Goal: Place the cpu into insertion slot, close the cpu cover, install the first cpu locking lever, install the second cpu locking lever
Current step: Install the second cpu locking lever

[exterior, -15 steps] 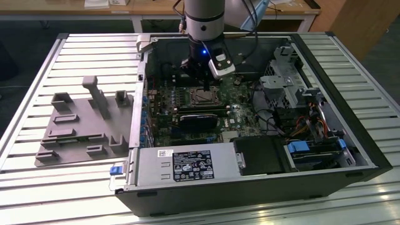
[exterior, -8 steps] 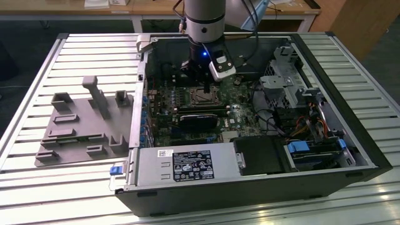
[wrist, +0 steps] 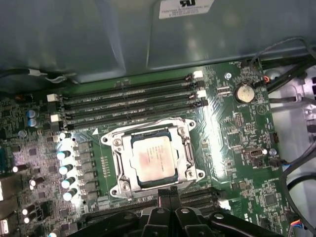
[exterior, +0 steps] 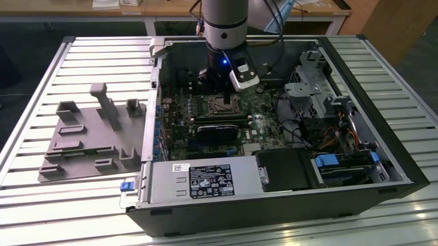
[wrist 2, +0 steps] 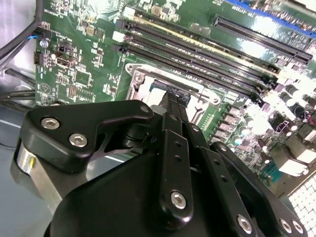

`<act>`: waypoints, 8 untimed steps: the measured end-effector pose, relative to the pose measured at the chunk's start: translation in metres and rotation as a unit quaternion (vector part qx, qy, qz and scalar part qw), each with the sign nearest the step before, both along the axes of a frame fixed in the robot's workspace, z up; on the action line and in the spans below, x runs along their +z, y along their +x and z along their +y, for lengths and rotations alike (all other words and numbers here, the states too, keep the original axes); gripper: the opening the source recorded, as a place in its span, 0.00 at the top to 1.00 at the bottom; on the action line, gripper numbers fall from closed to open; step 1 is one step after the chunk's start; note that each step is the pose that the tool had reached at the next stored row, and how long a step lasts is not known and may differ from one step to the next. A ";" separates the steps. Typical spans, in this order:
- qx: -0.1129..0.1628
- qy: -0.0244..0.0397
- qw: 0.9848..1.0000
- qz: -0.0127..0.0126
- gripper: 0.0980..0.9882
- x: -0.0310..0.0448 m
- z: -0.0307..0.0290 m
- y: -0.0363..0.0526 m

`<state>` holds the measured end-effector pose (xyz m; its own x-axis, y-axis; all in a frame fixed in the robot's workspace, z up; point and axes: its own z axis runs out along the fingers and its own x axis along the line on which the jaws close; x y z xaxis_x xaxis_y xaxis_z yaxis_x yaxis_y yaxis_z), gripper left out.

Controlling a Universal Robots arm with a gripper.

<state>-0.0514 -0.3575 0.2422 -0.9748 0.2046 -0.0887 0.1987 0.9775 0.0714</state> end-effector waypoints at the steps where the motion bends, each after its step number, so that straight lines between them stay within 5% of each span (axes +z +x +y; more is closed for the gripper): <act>1: 0.000 0.000 1.000 0.000 0.99 0.0000 -0.0010 0.0000; 8: 0.000 0.000 1.000 0.000 0.99 -0.0007 -0.0096 0.0000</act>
<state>-0.0514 -0.3671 0.2415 -0.9748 0.2046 -0.0888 0.1986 0.9775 0.0715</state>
